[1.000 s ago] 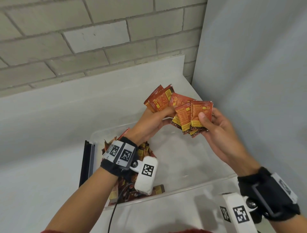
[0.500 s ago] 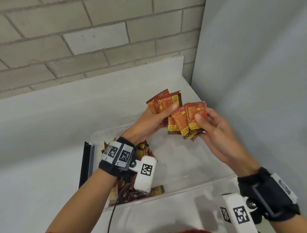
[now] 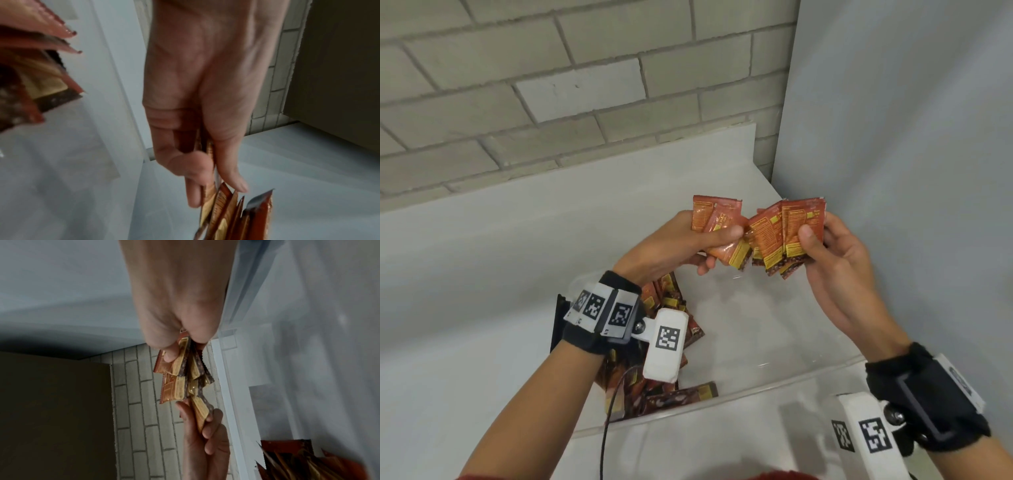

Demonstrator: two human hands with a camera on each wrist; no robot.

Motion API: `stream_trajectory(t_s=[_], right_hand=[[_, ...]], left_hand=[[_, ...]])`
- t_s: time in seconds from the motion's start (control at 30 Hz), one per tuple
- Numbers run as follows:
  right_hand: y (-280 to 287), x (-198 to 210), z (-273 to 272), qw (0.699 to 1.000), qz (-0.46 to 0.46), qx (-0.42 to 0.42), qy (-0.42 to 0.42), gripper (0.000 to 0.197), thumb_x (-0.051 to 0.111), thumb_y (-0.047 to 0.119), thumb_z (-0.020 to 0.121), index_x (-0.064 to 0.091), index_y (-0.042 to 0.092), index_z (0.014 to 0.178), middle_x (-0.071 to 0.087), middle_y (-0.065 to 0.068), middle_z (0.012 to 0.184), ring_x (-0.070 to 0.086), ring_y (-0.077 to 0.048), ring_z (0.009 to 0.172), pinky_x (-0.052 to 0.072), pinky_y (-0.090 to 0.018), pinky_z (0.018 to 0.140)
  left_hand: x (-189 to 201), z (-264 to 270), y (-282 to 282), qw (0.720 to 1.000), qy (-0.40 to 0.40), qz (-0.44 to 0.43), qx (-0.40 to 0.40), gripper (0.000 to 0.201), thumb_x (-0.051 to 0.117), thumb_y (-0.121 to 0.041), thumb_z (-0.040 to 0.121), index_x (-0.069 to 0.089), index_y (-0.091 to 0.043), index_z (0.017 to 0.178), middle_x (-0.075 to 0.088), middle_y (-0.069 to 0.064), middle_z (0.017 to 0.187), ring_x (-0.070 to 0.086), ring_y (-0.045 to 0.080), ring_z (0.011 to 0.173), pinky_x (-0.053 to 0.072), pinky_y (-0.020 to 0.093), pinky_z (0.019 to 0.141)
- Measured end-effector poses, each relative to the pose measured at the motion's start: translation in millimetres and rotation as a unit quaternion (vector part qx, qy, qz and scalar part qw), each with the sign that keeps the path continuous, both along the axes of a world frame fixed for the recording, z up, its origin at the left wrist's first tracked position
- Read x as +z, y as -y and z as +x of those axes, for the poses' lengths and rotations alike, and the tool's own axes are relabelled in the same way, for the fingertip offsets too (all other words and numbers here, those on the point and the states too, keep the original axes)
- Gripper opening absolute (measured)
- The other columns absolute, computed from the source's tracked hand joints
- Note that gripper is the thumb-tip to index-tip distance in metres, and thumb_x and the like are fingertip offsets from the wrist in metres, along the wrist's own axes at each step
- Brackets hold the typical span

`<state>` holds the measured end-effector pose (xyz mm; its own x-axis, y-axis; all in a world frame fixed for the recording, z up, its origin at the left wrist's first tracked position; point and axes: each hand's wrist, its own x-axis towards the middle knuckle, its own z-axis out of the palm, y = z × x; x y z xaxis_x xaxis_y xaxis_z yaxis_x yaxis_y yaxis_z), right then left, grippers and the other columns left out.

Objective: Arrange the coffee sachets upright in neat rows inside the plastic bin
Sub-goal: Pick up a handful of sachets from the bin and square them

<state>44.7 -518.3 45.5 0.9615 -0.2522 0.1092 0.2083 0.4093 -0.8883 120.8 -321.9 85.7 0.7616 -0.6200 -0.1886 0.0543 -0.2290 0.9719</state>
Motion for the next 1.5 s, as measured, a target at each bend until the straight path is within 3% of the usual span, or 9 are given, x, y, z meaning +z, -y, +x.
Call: stream_trajectory(t_s=[0.23, 0.43, 0.7, 0.87, 1.03, 1.27, 1.37, 1.43, 1.5], right_hand=[[-3.7, 6.0, -5.7, 0.999, -0.024, 0.039, -0.019, 0.036, 0.064, 0.026, 0.079, 0.059, 0.01, 0.111, 0.068, -0.001, 0.098, 0.066, -0.014, 0.084, 0.054, -0.027, 0.062], [3.0, 13.3, -10.4, 0.998, -0.002, 0.041, -0.038, 0.028, 0.057, 0.015, 0.086, 0.059, 0.005, 0.112, 0.067, -0.009, 0.104, 0.068, -0.018, 0.087, 0.056, -0.03, 0.063], [4.0, 17.2, -9.8, 0.997, 0.051, -0.026, -0.051, 0.014, 0.051, 0.015, 0.097, 0.057, 0.006, 0.105, 0.07, -0.004, 0.089, 0.067, -0.011, 0.078, 0.053, -0.021, 0.061], [-3.0, 15.1, -11.8, 0.997, -0.003, -0.007, -0.08, 0.01, 0.048, 0.021, 0.099, 0.053, 0.015, 0.104, 0.071, 0.004, 0.079, 0.065, -0.006, 0.07, 0.048, -0.02, 0.057], [1.8, 20.7, -16.7, 0.994, 0.012, 0.068, -0.088, 0.017, 0.049, 0.017, 0.097, 0.053, 0.013, 0.112, 0.072, -0.008, 0.105, 0.069, -0.02, 0.099, 0.058, -0.04, 0.081], [-0.8, 25.6, -16.1, 0.991, -0.066, 0.075, -0.088, 0.023, 0.05, 0.012, 0.097, 0.056, 0.015, 0.118, 0.074, 0.001, 0.1, 0.07, -0.013, 0.093, 0.055, -0.024, 0.072], [1.6, 33.3, -14.1, 0.994, -0.085, 0.025, -0.069, 0.019, 0.055, 0.012, 0.094, 0.057, 0.017, 0.112, 0.073, 0.003, 0.095, 0.07, -0.012, 0.089, 0.056, -0.024, 0.071], [2.5, 40.1, -13.6, 0.986, -0.154, -0.018, -0.053, 0.022, 0.06, 0.014, 0.093, 0.055, 0.02, 0.113, 0.071, 0.003, 0.101, 0.069, -0.008, 0.091, 0.055, -0.02, 0.076], [-0.4, 45.9, -12.9, 0.974, -0.218, -0.049, -0.03, 0.027, 0.063, 0.014, 0.091, 0.051, 0.021, 0.114, 0.068, 0.004, 0.103, 0.067, -0.001, 0.088, 0.053, -0.016, 0.073]], left_hand=[[8.9, -9.0, 14.7, 0.996, 0.046, 0.056, -0.044, 0.068, 0.044, -0.053, 0.087, 0.066, 0.011, 0.095, 0.062, 0.008, 0.059, 0.053, 0.012, 0.044, 0.044, 0.02, 0.042], [13.7, -18.2, 31.8, 0.997, 0.059, 0.048, -0.002, 0.065, 0.02, -0.055, 0.099, 0.069, -0.014, 0.109, 0.066, 0.011, 0.065, 0.057, 0.016, 0.05, 0.05, 0.025, 0.046], [11.0, -22.9, 29.1, 0.993, 0.105, 0.049, -0.038, 0.075, 0.047, -0.057, 0.084, 0.065, 0.013, 0.101, 0.066, 0.028, 0.101, 0.061, 0.013, 0.069, 0.057, 0.029, 0.076], [12.8, -27.6, 31.1, 0.993, 0.081, 0.035, -0.072, 0.031, 0.051, -0.022, 0.096, 0.066, -0.002, 0.114, 0.068, 0.017, 0.112, 0.064, 0.012, 0.086, 0.054, 0.021, 0.074], [12.2, -24.8, 28.7, 0.992, 0.056, 0.041, -0.105, 0.023, 0.048, -0.015, 0.098, 0.062, -0.011, 0.116, 0.066, 0.005, 0.11, 0.061, 0.006, 0.09, 0.051, 0.019, 0.074], [20.9, -27.3, 33.2, 0.968, 0.134, 0.133, -0.167, 0.019, 0.047, -0.021, 0.099, 0.043, -0.035, 0.112, 0.056, -0.013, 0.103, 0.055, -0.006, 0.086, 0.048, 0.013, 0.071], [26.6, -22.3, 32.5, 0.971, 0.194, 0.133, -0.052, 0.064, 0.072, -0.032, 0.081, 0.025, -0.023, 0.123, 0.047, -0.007, 0.109, 0.051, 0.006, 0.098, 0.047, 0.01, 0.077], [28.3, -23.7, 33.2, 0.966, 0.239, 0.098, -0.023, 0.103, 0.082, -0.04, 0.064, 0.009, -0.031, 0.134, 0.036, -0.002, 0.127, 0.043, 0.009, 0.117, 0.043, 0.012, 0.093], [28.7, -31.8, 39.3, 0.948, 0.302, 0.088, -0.043, 0.126, 0.086, -0.049, 0.055, -0.005, -0.043, 0.142, 0.019, -0.004, 0.145, 0.027, 0.013, 0.135, 0.034, 0.029, 0.111]])
